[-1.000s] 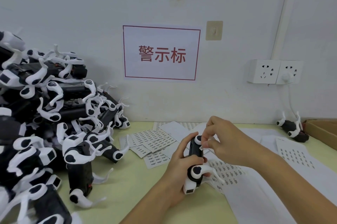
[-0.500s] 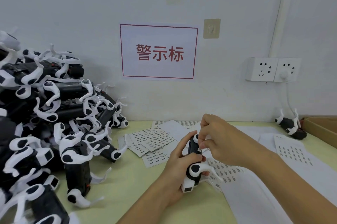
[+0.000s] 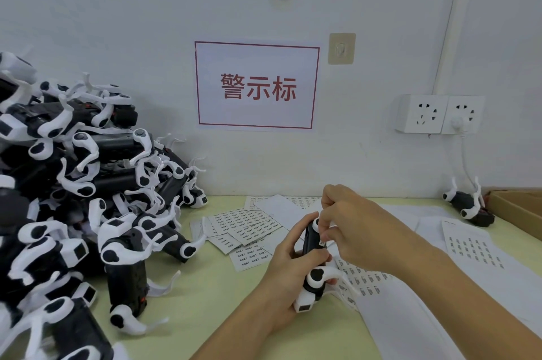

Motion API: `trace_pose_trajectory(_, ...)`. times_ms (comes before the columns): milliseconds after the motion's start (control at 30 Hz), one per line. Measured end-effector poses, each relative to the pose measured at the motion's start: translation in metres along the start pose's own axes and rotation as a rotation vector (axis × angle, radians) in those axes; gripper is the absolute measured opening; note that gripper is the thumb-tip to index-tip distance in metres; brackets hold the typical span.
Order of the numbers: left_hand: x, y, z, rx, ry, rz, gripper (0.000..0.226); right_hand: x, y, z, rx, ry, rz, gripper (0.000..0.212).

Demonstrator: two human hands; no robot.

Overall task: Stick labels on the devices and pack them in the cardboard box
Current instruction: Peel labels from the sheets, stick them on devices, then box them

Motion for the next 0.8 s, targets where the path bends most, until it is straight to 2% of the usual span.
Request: trace_pose_trajectory(800, 0.0032, -0.0023, -0.0027, -0.018, 0.008, 0.001, 0.046, -0.0036, -0.0057, -0.0044, -0.044, 0.022, -0.011, 0.017)
Point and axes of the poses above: each hand's wrist, its own x-axis towards the middle knuckle, its own z-axis out of the palm, y = z × x, the point moved 7 cm from there along x, towards the middle knuckle, and after that the axes turned 4 degrees about z, right-handed, at the moved point
